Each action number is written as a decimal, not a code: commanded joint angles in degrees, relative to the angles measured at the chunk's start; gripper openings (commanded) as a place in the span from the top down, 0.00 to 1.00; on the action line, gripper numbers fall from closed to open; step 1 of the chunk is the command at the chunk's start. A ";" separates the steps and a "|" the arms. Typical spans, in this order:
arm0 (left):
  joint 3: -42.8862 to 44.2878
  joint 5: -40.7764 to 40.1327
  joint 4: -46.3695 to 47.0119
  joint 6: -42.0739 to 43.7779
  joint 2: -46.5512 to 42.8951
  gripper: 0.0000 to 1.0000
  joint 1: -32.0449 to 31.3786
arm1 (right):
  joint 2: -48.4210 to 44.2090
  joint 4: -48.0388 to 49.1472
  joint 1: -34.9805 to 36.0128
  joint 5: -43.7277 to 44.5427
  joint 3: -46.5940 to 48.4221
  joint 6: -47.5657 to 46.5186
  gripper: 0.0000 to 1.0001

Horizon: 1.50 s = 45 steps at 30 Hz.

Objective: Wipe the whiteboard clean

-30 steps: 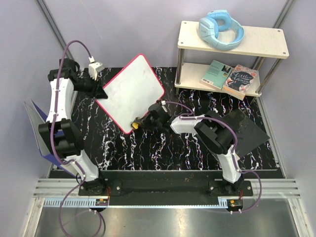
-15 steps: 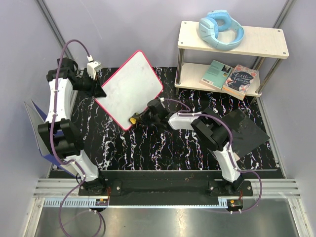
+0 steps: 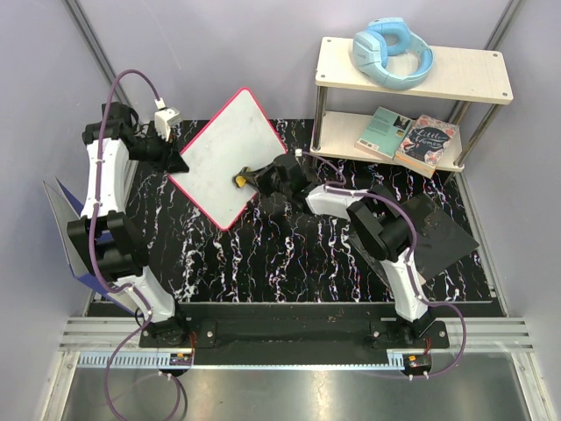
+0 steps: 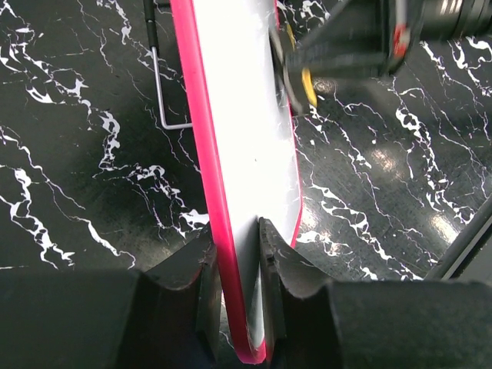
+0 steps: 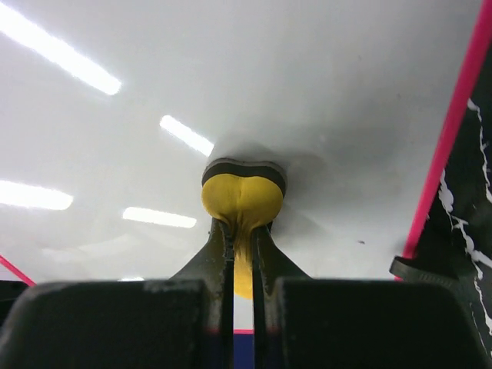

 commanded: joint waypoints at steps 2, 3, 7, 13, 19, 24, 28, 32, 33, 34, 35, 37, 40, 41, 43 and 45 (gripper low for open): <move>2.11 -1.90 -1.24 3.42 1.11 1.00 -0.54 | 0.50 3.37 -0.56 0.53 2.35 -2.38 1.00; 2.11 -1.90 -1.16 3.25 1.20 1.00 -0.54 | 0.68 3.45 -0.56 0.26 1.04 -2.38 1.00; 2.55 -1.37 -1.16 2.63 1.91 1.00 -0.36 | -0.98 5.30 -0.65 0.43 -3.97 -2.38 1.00; 3.25 -0.40 -0.81 1.49 2.52 1.00 -0.36 | -8.18 2.59 -1.53 2.71 -8.72 -9.83 1.00; 3.43 0.39 1.74 -1.32 3.05 1.00 0.08 | -22.68 -3.90 -3.20 9.64 -14.61 -21.33 1.00; 3.43 1.27 5.43 -5.37 3.05 1.00 0.34 | -34.10 -13.75 -3.29 16.50 -17.86 -31.37 1.00; 3.43 2.41 8.24 -8.35 3.13 1.00 0.34 | -38.16 -21.57 -3.46 20.38 -20.94 -37.52 1.00; 4.48 5.74 8.69 -8.89 3.66 1.00 0.34 | -40.36 -22.03 -3.72 18.37 -26.55 -37.89 1.00; 4.57 6.19 8.78 -8.54 3.66 1.00 0.34 | -40.28 -21.95 -3.72 17.93 -27.26 -37.89 1.00; 4.66 6.45 8.78 -8.10 3.58 1.00 0.26 | -40.11 -21.68 -3.72 16.70 -27.88 -37.71 1.00; 4.75 6.89 8.69 -7.40 3.66 1.00 0.34 | -40.02 -21.33 -3.81 16.17 -29.10 -37.54 1.00; 5.53 6.72 8.78 -7.48 4.36 1.00 0.34 | -38.88 -20.37 -3.73 15.12 -29.99 -37.45 1.00; 6.68 6.63 8.69 -8.18 5.94 1.00 0.34 | -36.42 -20.45 -3.72 14.23 -30.35 -38.06 1.00; 7.12 6.63 8.69 -8.36 6.30 1.00 0.43 | -35.54 -20.36 -3.81 13.97 -29.91 -38.15 1.00; 7.47 6.72 8.69 -8.97 7.70 1.00 0.34 | -33.08 -20.36 -3.81 12.74 -29.38 -38.33 1.00; 7.91 6.80 8.95 -9.59 9.19 1.00 0.34 | -30.71 -20.36 -3.99 11.08 -28.86 -37.63 1.00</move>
